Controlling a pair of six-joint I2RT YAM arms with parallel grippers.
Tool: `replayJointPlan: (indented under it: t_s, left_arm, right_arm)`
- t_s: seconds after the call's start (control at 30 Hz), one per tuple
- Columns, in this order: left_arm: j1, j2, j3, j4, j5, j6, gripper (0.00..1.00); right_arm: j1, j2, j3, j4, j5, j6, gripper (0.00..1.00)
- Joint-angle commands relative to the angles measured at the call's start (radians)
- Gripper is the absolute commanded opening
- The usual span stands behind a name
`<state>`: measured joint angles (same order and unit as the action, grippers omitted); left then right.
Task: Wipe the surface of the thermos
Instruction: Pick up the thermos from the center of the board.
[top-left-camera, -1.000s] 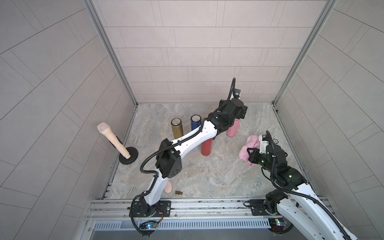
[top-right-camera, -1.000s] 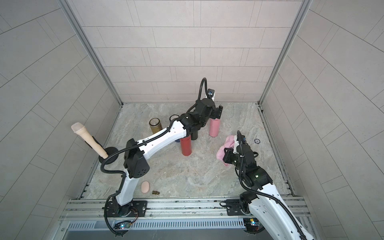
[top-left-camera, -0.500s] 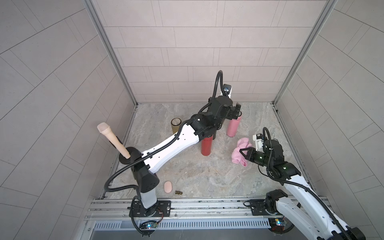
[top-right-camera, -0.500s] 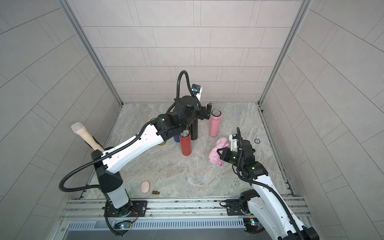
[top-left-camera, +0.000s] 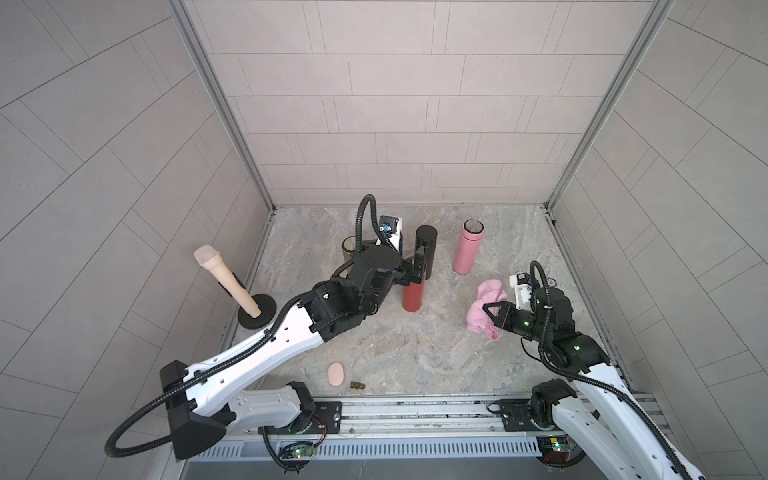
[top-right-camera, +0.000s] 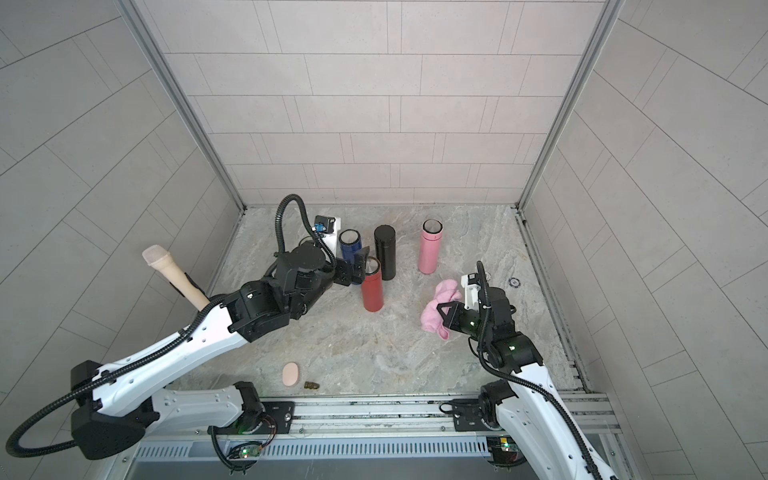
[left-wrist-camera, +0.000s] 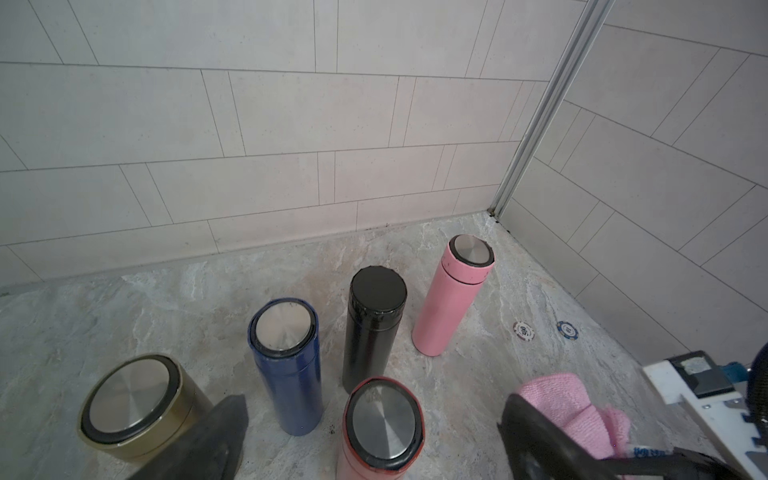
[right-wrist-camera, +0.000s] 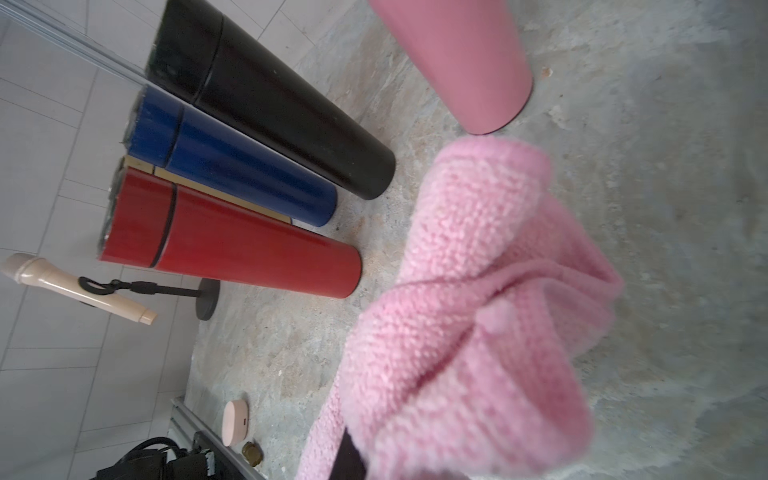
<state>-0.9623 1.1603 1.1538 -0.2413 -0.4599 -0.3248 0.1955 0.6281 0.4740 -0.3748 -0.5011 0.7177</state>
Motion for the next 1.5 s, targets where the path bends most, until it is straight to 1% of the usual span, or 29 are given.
replayJointPlan:
  t_s: [0.0, 0.07, 0.1, 0.17, 0.2, 0.27, 0.47, 0.63, 0.7, 0.9, 1.07, 1.23, 1.33, 1.47]
  left_arm:
    - [-0.003, -0.018, -0.116, 0.152, -0.016, -0.075, 1.00]
    - [-0.004, 0.001, -0.121, 0.163, -0.023, -0.096, 1.00]
    - [-0.003, 0.011, -0.113, 0.152, 0.001, -0.093, 1.00]
    - [-0.004, 0.029, -0.117, 0.188, 0.057, -0.049, 1.00]
    - [-0.004, 0.040, -0.121, 0.200, 0.066, -0.040, 1.00]
    - [-0.004, 0.069, -0.113, 0.197, 0.058, -0.034, 1.00]
    - [-0.004, 0.176, -0.044, 0.116, 0.043, -0.043, 1.00]
    - [0.003, 0.220, -0.028, 0.087, -0.021, -0.083, 0.98]
    - [0.008, 0.232, -0.031, 0.094, 0.004, -0.091, 0.97]
    - [0.019, 0.272, -0.035, 0.115, 0.029, -0.123, 0.96]
    - [0.037, 0.312, -0.037, 0.134, 0.035, -0.147, 0.94]
    - [0.048, 0.354, -0.048, 0.177, 0.023, -0.137, 0.92]
    - [0.047, 0.376, -0.060, 0.218, 0.030, -0.124, 0.88]
    - [0.045, 0.403, -0.062, 0.220, 0.040, -0.130, 0.82]
  right_arm:
    - [-0.002, -0.011, -0.017, -0.052, 0.067, -0.037, 0.00]
    - [-0.001, -0.009, -0.026, -0.048, 0.069, -0.033, 0.00]
    - [-0.002, -0.007, -0.030, -0.047, 0.068, -0.034, 0.00]
    - [-0.001, 0.001, -0.029, -0.052, 0.073, -0.037, 0.00]
    - [-0.002, 0.004, -0.025, -0.056, 0.076, -0.040, 0.00]
    - [-0.001, 0.011, -0.023, -0.052, 0.076, -0.040, 0.00]
    - [-0.001, 0.043, -0.008, -0.033, 0.074, -0.038, 0.00]
    - [-0.001, 0.079, 0.004, -0.039, 0.066, -0.041, 0.00]
    - [-0.001, 0.088, 0.009, -0.042, 0.067, -0.041, 0.00]
    - [-0.001, 0.097, 0.011, -0.032, 0.074, -0.041, 0.00]
    - [-0.002, 0.097, 0.016, -0.032, 0.072, -0.040, 0.00]
    - [-0.001, 0.092, 0.014, -0.036, 0.070, -0.040, 0.00]
    - [-0.001, 0.087, 0.012, -0.033, 0.069, -0.040, 0.00]
    - [-0.002, 0.084, 0.007, -0.032, 0.056, -0.041, 0.00]
